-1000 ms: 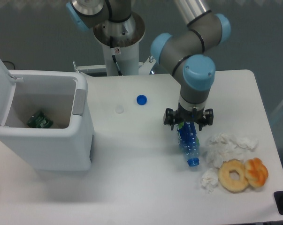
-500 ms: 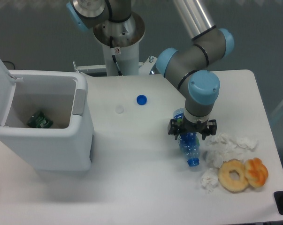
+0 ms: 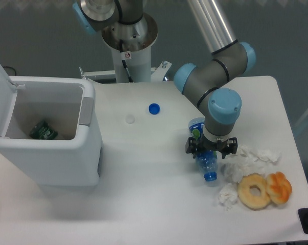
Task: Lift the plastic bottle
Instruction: 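Close the gripper around the middle of the plastic water bottle, then lift the grasped bottle and carry it toward the white trash bin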
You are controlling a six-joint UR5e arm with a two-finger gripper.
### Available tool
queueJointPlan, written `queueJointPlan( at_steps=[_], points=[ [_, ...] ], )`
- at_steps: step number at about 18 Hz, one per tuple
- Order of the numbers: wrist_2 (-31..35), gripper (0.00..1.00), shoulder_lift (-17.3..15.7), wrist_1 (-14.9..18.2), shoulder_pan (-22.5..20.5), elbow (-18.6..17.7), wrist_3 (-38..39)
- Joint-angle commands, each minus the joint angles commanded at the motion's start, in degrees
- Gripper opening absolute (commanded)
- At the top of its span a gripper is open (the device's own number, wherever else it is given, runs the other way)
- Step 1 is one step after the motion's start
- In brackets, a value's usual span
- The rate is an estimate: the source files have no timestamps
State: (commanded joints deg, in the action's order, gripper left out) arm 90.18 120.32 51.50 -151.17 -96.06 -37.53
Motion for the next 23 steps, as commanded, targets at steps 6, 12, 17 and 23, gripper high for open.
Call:
queueJointPlan(
  at_steps=[6,12,17,23],
  points=[
    [0.09,1.0,0.18,0.09,-0.09,-0.26,0.0],
    [0.0,0.8,-0.09,0.26,-0.18,0.26,-0.26],
    [0.0,0.73,0.0,0.18,-0.18,0.17,-0.35],
    [0.09,0.72,-0.79,0.44,-0.35,1.4,-0.35]
  ],
)
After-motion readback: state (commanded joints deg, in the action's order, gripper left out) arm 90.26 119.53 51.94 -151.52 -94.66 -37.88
